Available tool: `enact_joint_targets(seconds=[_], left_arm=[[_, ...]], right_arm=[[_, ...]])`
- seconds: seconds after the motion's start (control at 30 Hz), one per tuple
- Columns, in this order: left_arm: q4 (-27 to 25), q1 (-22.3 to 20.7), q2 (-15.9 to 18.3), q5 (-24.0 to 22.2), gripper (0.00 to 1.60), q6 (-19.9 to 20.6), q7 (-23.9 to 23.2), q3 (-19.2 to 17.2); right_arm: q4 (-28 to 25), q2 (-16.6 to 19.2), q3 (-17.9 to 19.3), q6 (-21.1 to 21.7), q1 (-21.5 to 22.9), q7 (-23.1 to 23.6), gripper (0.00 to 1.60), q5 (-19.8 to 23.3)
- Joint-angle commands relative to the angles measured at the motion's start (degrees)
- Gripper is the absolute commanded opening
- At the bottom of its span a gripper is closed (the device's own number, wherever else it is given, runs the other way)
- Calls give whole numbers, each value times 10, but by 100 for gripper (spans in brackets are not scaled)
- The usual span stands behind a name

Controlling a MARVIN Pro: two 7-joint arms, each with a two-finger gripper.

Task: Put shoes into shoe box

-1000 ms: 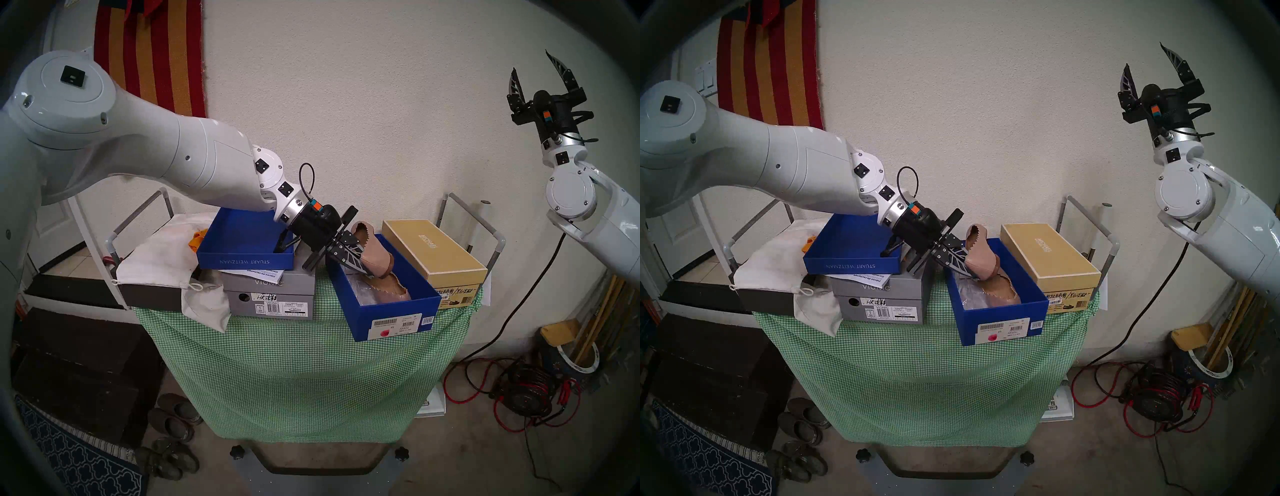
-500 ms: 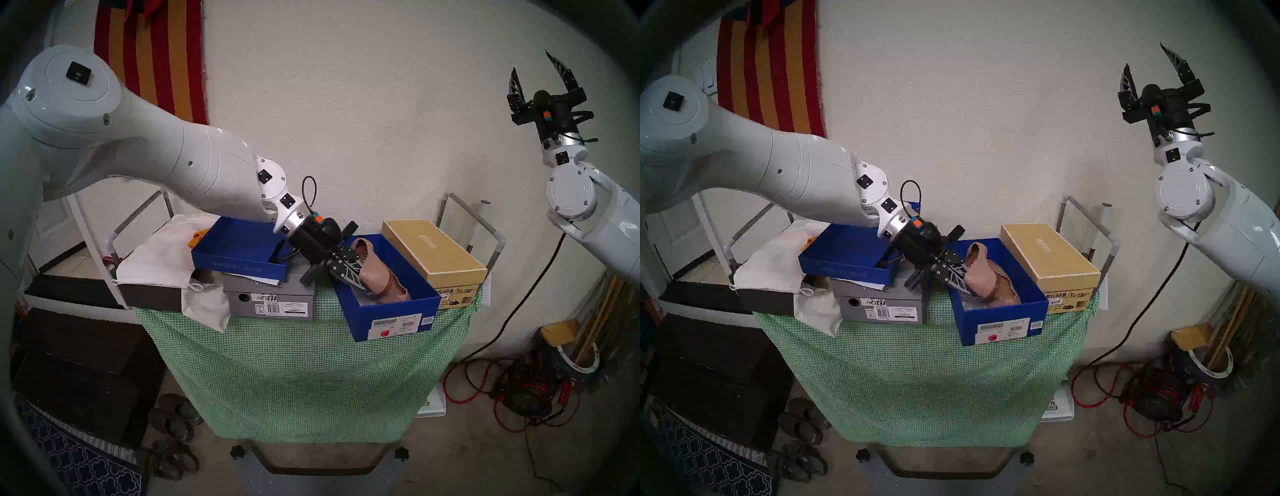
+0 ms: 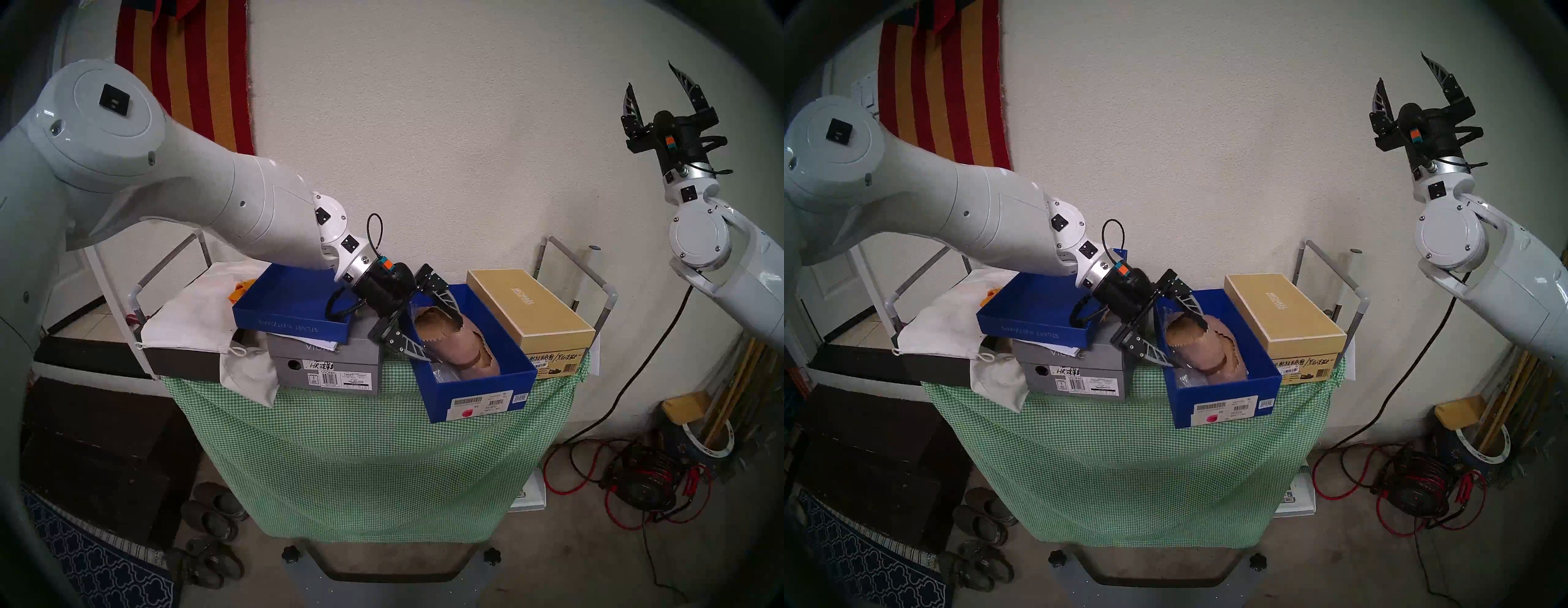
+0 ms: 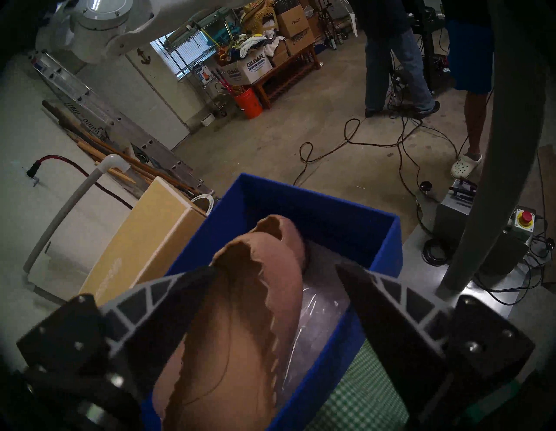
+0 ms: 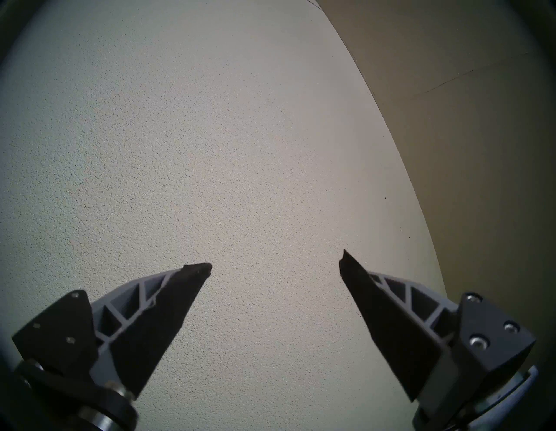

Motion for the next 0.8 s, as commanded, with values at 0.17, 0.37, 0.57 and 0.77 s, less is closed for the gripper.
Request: enact_joint_targets(seconds=[0.17,0.37,0.57,0.77], left_arm=[[28,-14,15,-7,160,-13,-52,17],[36,-1,4,-12,160,-14,-42,25],[49,-9,-1,-21,160,-15,-37,22],[83,-35,-7,-23,160,-22,-16,-5]], right_arm=[[-1,1,0,1,0,-1,160,1],[-1,1,0,2,0,-1,160,1],[-1,1,0,2,0,-1,160,1],[-1,1,0,2,0,-1,160,1]])
